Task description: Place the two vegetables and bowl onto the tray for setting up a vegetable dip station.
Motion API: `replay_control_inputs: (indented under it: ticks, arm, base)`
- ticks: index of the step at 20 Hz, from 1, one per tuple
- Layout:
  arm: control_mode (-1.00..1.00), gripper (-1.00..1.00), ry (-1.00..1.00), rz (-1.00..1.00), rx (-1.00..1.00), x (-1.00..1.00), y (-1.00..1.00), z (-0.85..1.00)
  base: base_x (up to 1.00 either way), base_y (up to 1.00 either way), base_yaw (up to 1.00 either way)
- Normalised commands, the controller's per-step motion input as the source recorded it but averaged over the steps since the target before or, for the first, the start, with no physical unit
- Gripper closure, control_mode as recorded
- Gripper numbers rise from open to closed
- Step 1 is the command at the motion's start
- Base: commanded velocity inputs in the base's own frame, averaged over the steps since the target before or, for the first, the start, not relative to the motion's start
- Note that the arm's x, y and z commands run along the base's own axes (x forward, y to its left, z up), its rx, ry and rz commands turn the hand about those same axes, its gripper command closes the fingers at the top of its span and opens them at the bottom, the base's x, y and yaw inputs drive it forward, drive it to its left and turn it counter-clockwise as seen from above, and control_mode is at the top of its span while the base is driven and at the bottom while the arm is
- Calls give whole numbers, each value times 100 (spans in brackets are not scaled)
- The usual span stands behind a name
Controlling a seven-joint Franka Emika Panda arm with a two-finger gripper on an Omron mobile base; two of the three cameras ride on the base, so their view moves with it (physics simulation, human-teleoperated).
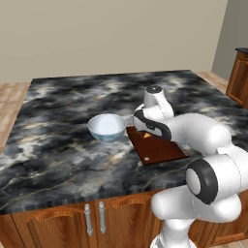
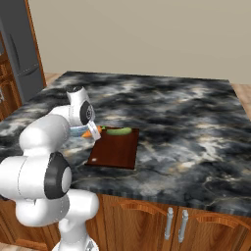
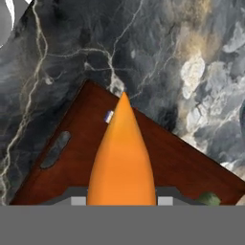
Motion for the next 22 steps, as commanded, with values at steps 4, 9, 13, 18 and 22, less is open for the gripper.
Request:
replay_control_inputs:
  ticks: [4, 9, 13, 18, 22]
  arm:
    - [-100, 100, 0, -4, 13, 35, -60, 0]
    - [-100, 100, 0, -2, 15, 41, -54, 0]
    - [-100, 100, 0, 0, 8, 36, -34, -19]
    - [-100, 100, -3, 0, 0, 38, -2, -34]
    - [-100, 100, -1, 0, 0, 42, 0, -23]
  base:
    - [0, 0, 0]
    - [0, 0, 0]
    - [0, 0, 0]
    - [0, 0, 0]
    - [0, 0, 0]
